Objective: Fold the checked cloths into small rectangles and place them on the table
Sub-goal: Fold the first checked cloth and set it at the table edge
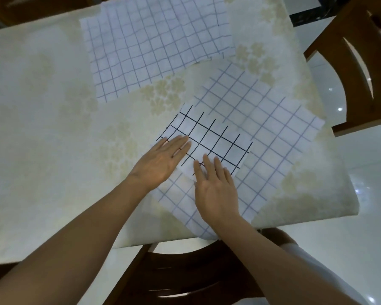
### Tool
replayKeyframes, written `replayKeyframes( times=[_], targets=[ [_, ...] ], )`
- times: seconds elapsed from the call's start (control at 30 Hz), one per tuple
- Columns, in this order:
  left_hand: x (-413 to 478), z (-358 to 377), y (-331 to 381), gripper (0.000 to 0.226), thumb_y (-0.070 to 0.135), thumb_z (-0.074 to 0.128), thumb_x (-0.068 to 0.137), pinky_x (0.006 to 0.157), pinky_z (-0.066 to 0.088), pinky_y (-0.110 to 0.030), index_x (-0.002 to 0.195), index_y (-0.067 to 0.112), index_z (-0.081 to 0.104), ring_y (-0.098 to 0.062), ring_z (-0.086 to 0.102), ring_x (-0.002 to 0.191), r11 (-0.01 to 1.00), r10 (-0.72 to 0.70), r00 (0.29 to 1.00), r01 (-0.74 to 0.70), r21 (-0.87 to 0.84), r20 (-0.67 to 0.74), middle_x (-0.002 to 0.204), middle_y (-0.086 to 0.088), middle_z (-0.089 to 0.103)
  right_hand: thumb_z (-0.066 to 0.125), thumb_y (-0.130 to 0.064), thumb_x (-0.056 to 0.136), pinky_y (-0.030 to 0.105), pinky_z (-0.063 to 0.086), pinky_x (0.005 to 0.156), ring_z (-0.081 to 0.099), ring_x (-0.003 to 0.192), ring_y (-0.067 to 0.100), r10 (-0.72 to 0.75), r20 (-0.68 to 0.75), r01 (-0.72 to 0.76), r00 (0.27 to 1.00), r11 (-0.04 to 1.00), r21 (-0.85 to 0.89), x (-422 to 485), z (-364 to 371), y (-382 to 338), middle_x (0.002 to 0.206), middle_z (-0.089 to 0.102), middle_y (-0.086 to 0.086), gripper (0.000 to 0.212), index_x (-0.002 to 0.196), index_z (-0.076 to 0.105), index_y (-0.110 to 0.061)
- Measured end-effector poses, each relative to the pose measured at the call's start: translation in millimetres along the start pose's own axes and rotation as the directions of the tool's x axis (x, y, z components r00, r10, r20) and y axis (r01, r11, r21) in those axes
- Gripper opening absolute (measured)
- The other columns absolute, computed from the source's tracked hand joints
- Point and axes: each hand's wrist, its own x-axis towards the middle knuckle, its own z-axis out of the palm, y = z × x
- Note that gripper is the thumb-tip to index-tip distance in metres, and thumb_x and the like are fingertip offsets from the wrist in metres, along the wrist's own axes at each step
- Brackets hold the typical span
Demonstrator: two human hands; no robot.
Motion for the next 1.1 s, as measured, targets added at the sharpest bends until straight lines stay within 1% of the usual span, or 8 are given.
replayKeyframes(
  times=[0.23, 0.37, 0.43, 0.53, 0.63, 0.7, 0.87, 1.1],
  targets=[
    [14, -3, 2, 0.082, -0.001, 0.05, 0.089, 0.124, 0.008, -0.044, 0.158, 0.009, 0.006, -0.025, 0.001, 0.153, 0.988, -0.142, 0.984, 0.148, -0.049, 0.11, 0.165, -0.011, -0.001, 0.051, -0.032, 0.097, 0.054, 0.032, 0.115, 0.027, 0.148, 0.036, -0.02, -0.032, 0.02, 0.999, 1.0, 0.01, 6, 0, 12, 0.157, 0.034, 0.015, 0.057, 0.149, 0.039, -0.011],
    [26, -24, -5, 0.098, 0.021, 0.055, 0.092, 0.123, -0.009, -0.044, 0.155, 0.022, -0.02, -0.015, -0.023, 0.149, 0.964, -0.206, 0.9, 0.254, -0.077, 0.385, 0.162, -0.001, -0.027, 0.047, -0.032, 0.099, 0.052, 0.03, 0.117, 0.03, 0.147, 0.034, -0.098, -0.132, 0.1, 0.986, 0.995, 0.011, 26, -11, 34, 0.155, 0.038, 0.016, 0.053, 0.146, 0.044, -0.009],
    [33, -33, -6, 0.097, 0.024, 0.051, 0.09, 0.121, -0.014, -0.043, 0.154, 0.025, -0.021, -0.011, -0.025, 0.148, 0.938, -0.23, 0.871, 0.317, -0.139, 0.433, 0.161, 0.002, -0.03, 0.046, -0.031, 0.099, 0.051, 0.03, 0.117, 0.029, 0.147, 0.034, -0.122, -0.175, 0.124, 0.977, 0.992, -0.002, 43, -17, 49, 0.156, 0.036, 0.017, 0.053, 0.146, 0.043, -0.006],
    [49, -35, 4, 0.084, 0.037, 0.039, 0.086, 0.123, -0.007, -0.043, 0.159, 0.022, -0.001, -0.013, -0.014, 0.151, 0.903, -0.261, 0.936, 0.324, -0.284, 0.236, 0.165, 0.0, -0.015, 0.041, -0.035, 0.102, 0.05, 0.025, 0.12, 0.022, 0.15, 0.034, -0.162, -0.174, 0.157, 0.971, 0.987, -0.045, 71, -21, 66, 0.16, 0.029, 0.019, 0.058, 0.15, 0.035, -0.002],
    [76, -18, 14, 0.068, 0.034, 0.03, 0.093, 0.124, 0.007, -0.046, 0.158, 0.016, 0.018, -0.019, 0.0, 0.153, 0.944, -0.227, 0.974, 0.218, -0.248, -0.007, 0.166, -0.006, 0.004, 0.032, -0.044, 0.106, 0.049, 0.023, 0.121, 0.02, 0.151, 0.033, -0.197, -0.174, 0.182, 0.965, 0.978, -0.098, 89, -16, 72, 0.16, 0.026, 0.021, 0.065, 0.152, 0.029, 0.002],
    [92, -2, 12, 0.059, 0.035, 0.027, 0.103, 0.123, 0.013, -0.048, 0.158, 0.018, 0.015, -0.02, 0.0, 0.153, 0.967, -0.205, 0.979, 0.198, -0.16, -0.025, 0.166, -0.005, 0.005, 0.027, -0.051, 0.106, 0.048, 0.022, 0.121, 0.016, 0.152, 0.031, -0.217, -0.148, 0.201, 0.965, 0.972, -0.119, 95, -10, 76, 0.161, 0.023, 0.019, 0.071, 0.153, 0.025, 0.002],
    [101, 20, 1, 0.063, 0.048, 0.021, 0.106, 0.123, 0.013, -0.047, 0.159, 0.017, 0.008, -0.019, -0.001, 0.153, 0.985, -0.145, 0.989, 0.142, -0.094, -0.021, 0.167, -0.005, 0.002, 0.022, -0.061, 0.103, 0.046, 0.012, 0.124, -0.003, 0.154, 0.027, -0.291, -0.054, 0.276, 0.955, 0.94, -0.2, 93, -5, 101, 0.165, 0.001, 0.016, 0.083, 0.156, 0.007, 0.0],
    [96, 21, -24, 0.071, 0.052, 0.019, 0.104, 0.123, 0.012, -0.047, 0.158, 0.008, 0.003, -0.018, -0.003, 0.153, 0.941, -0.316, 0.949, 0.314, -0.127, 0.004, 0.167, -0.007, -0.002, 0.027, -0.066, 0.1, 0.047, 0.012, 0.124, -0.002, 0.154, 0.027, -0.245, -0.033, 0.231, 0.969, 0.946, -0.229, 68, -13, 131, 0.166, -0.001, 0.016, 0.089, 0.156, 0.005, 0.0]
  ],
)
